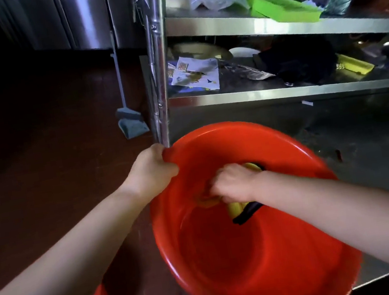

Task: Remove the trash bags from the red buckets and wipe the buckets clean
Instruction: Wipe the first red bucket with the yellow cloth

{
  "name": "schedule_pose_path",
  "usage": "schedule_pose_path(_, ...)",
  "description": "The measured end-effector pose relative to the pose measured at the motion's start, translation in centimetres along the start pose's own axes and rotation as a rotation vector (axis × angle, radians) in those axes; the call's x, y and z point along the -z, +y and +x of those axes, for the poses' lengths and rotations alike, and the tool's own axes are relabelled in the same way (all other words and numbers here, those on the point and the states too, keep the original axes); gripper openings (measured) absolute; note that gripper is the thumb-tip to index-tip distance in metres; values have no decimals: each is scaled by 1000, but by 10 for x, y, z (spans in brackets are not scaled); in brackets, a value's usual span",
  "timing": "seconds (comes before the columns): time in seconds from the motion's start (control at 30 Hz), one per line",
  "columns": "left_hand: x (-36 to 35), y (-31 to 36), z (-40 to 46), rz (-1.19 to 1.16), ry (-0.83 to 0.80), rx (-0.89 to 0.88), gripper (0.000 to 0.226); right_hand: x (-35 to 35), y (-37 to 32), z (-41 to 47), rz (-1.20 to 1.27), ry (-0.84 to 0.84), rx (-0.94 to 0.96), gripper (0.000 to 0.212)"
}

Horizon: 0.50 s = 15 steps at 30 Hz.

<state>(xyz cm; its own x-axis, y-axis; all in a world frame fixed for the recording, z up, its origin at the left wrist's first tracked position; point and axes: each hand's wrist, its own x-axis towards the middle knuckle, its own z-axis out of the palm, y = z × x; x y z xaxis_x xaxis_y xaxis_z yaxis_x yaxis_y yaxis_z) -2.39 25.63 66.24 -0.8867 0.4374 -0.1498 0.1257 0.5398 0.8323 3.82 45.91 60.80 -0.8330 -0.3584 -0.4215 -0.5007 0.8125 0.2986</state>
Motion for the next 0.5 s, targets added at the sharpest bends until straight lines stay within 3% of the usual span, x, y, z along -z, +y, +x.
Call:
schedule_pose_path(0.1, -2, 15, 3, 7, 65, -119, 25, -3, 23, -4, -9, -14, 2, 30)
schedule_pose_path(0.23, -8, 28, 6, 102, 298, -204, 26, -19, 36, 3, -55, -27, -75, 25)
schedule_pose_path(0.5, -2, 11, 7, 141, 400, -208, 25, -48, 55, 24, 89, 87, -515, 37)
